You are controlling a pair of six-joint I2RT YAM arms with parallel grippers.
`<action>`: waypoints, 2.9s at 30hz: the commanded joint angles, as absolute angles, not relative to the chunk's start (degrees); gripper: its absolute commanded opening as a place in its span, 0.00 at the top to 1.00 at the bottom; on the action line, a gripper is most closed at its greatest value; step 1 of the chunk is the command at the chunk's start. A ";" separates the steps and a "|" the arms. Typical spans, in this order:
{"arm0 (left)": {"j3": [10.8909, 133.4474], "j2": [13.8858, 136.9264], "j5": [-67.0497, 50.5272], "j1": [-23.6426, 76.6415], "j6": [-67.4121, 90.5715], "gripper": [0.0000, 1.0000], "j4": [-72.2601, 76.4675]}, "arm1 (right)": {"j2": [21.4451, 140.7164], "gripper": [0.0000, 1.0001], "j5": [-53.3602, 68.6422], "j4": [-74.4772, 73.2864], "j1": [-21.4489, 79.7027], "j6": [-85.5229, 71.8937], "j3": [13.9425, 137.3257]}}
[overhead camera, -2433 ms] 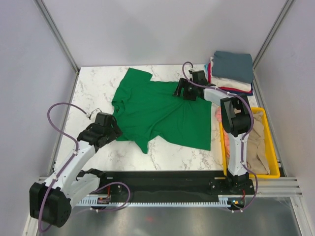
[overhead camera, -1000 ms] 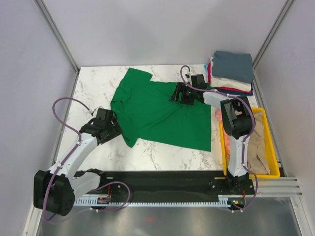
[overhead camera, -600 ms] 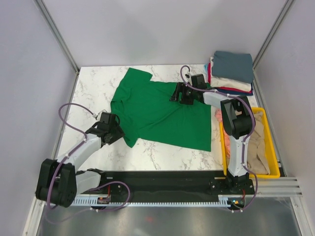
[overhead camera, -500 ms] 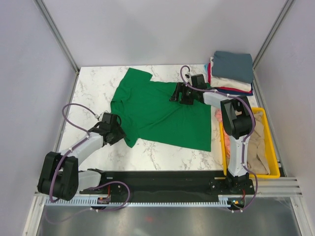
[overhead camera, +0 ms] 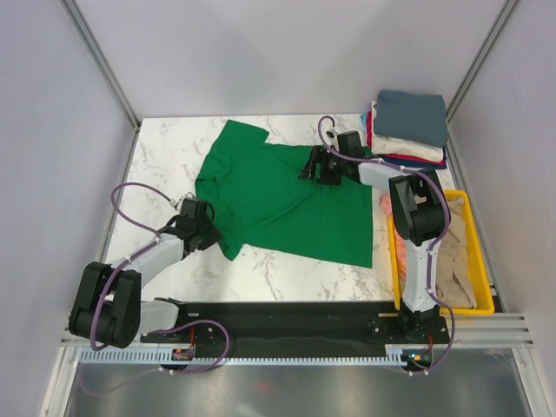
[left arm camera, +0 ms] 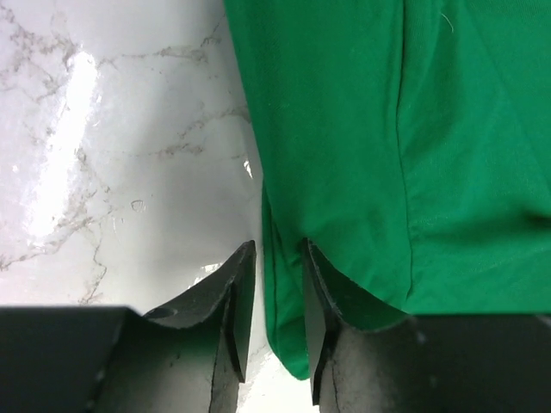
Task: Fold and stack the t-shirts
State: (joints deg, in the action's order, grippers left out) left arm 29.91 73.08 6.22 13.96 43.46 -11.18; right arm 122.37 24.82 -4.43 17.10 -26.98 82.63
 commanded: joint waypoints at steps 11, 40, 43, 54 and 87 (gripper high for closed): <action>28.03 75.14 0.26 15.73 38.50 0.74 -1.33 | 127.09 0.15 25.66 -7.12 17.67 -26.19 82.00; 42.54 53.88 12.74 27.69 44.73 0.35 -44.22 | 126.65 0.14 27.33 -5.71 17.67 -27.25 81.12; 38.86 55.10 14.15 27.60 46.23 0.37 -38.34 | 126.12 0.14 27.42 -5.19 17.75 -27.51 80.60; 31.29 54.86 16.78 26.72 53.00 0.22 -34.01 | 110.41 0.11 12.67 -11.94 20.74 -22.68 76.92; 92.98 125.94 9.23 3.79 37.79 0.23 -29.44 | 131.64 0.04 4.12 -29.35 19.34 -22.77 101.05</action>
State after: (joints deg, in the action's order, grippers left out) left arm 90.87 122.34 9.91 8.03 37.60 -24.51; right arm 125.23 1.04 -25.34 19.62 -24.27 95.83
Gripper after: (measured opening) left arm 0.779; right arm 0.957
